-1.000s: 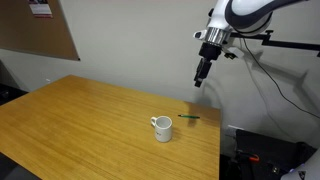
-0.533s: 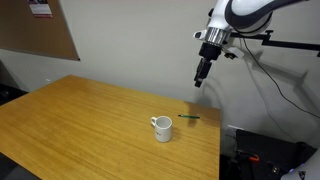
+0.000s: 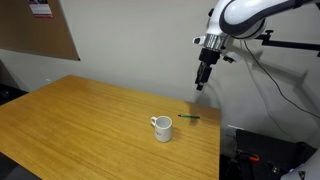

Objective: Put the green pen inside the white mug

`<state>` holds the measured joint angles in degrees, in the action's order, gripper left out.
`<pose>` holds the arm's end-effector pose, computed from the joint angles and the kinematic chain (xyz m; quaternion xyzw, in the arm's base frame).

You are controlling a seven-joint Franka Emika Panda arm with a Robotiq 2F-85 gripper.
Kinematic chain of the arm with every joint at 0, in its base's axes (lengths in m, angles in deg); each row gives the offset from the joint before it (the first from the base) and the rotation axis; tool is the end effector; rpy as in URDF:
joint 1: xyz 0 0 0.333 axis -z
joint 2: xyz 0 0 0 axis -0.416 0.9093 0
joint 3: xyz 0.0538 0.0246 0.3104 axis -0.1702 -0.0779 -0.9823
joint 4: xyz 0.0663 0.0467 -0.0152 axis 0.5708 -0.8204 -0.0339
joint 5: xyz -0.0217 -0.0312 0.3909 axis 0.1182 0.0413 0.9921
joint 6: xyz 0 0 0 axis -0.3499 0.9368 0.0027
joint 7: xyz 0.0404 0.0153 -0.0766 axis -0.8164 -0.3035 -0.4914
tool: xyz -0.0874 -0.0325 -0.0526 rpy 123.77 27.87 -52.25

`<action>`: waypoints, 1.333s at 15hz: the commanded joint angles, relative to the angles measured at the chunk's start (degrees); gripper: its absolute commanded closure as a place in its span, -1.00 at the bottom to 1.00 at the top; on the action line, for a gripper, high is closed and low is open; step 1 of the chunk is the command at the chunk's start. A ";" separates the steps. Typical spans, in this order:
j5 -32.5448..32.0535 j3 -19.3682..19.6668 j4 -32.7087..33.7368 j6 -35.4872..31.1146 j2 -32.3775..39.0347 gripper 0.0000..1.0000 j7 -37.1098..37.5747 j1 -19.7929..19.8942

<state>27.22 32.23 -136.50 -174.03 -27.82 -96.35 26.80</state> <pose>0.4289 -0.1870 0.4594 -0.9849 -0.0782 -0.1028 0.1149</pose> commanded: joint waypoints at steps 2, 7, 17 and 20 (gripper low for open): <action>-0.78 -0.52 -0.15 -5.16 4.13 -1.00 -8.59 2.97; -0.24 -0.98 -1.11 -13.71 8.95 -1.00 -14.40 5.45; 0.49 -1.10 -5.59 -20.72 13.67 -1.00 -22.62 9.39; 1.01 -1.21 -5.69 -22.85 15.47 -1.00 -26.50 10.50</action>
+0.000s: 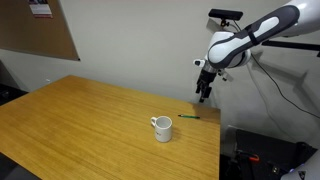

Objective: Put the green pen inside the white mug

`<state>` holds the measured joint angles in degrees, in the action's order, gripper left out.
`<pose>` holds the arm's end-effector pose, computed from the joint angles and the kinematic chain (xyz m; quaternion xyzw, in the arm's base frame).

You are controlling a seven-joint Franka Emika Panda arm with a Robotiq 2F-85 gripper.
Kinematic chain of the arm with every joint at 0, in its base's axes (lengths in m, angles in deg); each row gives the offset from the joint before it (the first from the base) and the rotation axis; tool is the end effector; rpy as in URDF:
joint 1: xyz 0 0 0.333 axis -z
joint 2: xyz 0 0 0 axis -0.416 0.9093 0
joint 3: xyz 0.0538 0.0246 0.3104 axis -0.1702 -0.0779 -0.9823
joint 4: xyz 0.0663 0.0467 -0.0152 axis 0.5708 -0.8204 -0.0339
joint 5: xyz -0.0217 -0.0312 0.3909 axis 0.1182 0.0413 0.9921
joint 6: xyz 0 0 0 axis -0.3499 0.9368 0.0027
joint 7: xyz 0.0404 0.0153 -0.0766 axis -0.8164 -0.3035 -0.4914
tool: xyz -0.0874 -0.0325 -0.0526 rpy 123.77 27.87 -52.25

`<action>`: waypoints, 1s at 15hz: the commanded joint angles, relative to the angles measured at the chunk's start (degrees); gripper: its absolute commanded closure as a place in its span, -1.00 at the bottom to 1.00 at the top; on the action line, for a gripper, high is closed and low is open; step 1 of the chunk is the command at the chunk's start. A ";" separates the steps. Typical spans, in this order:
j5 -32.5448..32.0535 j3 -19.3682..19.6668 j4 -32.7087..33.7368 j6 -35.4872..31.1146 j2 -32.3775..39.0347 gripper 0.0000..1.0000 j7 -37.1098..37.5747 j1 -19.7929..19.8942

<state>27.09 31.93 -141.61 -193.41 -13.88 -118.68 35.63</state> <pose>0.4160 -0.2650 0.3403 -0.9818 -0.1647 -0.0903 0.0268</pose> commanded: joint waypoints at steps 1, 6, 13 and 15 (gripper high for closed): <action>1.49 -0.98 -0.46 -4.53 2.51 -1.00 -5.42 2.02; 1.31 -2.13 -0.33 -9.01 6.69 -1.00 -7.48 3.60; 0.51 -5.44 0.32 -12.43 11.99 -1.00 -6.58 6.30; 0.45 -6.32 0.52 -12.73 13.02 -1.00 -6.40 7.08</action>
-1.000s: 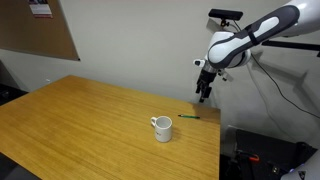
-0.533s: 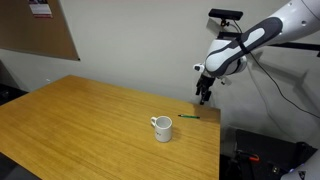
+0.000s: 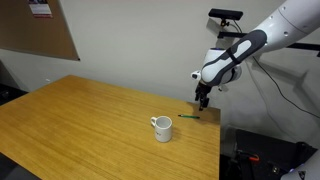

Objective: Put the green pen inside the white mug

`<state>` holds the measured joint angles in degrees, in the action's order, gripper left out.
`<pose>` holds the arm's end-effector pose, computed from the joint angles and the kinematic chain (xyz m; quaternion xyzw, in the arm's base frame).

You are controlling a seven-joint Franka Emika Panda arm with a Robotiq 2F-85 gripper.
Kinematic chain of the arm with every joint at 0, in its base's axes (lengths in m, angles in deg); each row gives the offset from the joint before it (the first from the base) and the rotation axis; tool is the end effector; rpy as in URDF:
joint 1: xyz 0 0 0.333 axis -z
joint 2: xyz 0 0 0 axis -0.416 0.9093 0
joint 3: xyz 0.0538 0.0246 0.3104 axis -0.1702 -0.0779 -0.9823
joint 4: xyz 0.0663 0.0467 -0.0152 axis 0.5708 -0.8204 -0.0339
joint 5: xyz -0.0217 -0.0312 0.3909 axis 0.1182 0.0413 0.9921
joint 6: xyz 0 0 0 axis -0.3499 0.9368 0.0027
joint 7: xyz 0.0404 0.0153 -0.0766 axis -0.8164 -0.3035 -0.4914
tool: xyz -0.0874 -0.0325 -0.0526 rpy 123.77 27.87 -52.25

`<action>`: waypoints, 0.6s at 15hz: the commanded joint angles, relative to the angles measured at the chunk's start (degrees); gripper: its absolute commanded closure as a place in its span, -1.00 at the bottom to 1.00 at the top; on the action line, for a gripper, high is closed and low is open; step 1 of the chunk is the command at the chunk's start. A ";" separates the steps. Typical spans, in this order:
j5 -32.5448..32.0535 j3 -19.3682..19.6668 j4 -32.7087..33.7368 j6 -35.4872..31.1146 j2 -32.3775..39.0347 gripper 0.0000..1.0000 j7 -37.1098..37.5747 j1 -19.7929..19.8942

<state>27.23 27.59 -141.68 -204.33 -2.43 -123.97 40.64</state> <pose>0.4189 -0.2827 0.2633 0.9793 0.1940 0.0573 0.0105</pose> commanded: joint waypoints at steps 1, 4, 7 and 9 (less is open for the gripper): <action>0.30 -2.35 0.69 -2.04 2.01 -1.00 -1.00 2.41; 0.41 -3.34 1.07 -4.22 3.92 -1.00 -0.31 3.49; 0.36 -4.39 1.22 -6.91 5.78 -1.00 0.27 4.65; 0.15 -5.20 1.20 -8.33 6.86 -1.00 0.68 5.46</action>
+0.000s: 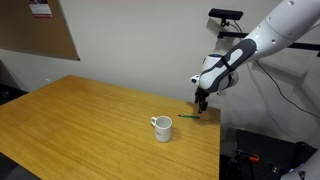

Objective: Put the green pen inside the white mug

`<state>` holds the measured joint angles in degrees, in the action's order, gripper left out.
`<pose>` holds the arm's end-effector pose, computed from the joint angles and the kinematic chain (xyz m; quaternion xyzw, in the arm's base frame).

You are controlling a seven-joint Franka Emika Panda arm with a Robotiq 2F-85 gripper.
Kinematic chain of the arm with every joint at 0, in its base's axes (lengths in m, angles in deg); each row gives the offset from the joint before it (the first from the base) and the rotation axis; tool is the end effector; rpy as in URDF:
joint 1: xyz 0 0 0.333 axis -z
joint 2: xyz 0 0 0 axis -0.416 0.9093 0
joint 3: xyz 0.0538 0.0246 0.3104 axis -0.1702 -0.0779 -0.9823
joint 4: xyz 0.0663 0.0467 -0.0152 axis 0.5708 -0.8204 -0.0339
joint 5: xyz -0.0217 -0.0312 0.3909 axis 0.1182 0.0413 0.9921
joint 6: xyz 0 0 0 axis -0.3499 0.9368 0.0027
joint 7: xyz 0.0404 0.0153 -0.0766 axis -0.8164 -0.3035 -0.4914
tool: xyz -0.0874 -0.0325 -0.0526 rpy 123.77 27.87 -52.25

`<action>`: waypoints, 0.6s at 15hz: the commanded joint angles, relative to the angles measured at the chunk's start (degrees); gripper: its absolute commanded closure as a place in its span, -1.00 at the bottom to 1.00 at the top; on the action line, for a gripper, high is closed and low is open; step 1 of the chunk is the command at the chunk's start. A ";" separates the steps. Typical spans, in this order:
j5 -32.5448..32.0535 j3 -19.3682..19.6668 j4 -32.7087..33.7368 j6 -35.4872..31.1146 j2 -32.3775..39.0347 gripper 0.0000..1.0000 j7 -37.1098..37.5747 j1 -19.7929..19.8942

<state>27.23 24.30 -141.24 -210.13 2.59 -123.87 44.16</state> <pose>0.4198 -0.2905 0.2317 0.9802 0.1886 0.0532 0.0289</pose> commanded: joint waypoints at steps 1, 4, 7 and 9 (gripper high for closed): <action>0.11 -2.33 0.80 -2.93 2.34 -1.00 0.73 2.32; -0.21 -3.41 0.92 -3.68 3.55 -1.00 1.28 3.36; -0.35 -4.25 1.18 -3.69 4.47 -1.00 1.58 4.14; -0.30 -4.71 1.30 -3.64 4.88 -1.00 1.70 4.50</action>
<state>27.23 21.17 -140.74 -212.57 6.51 -123.62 47.14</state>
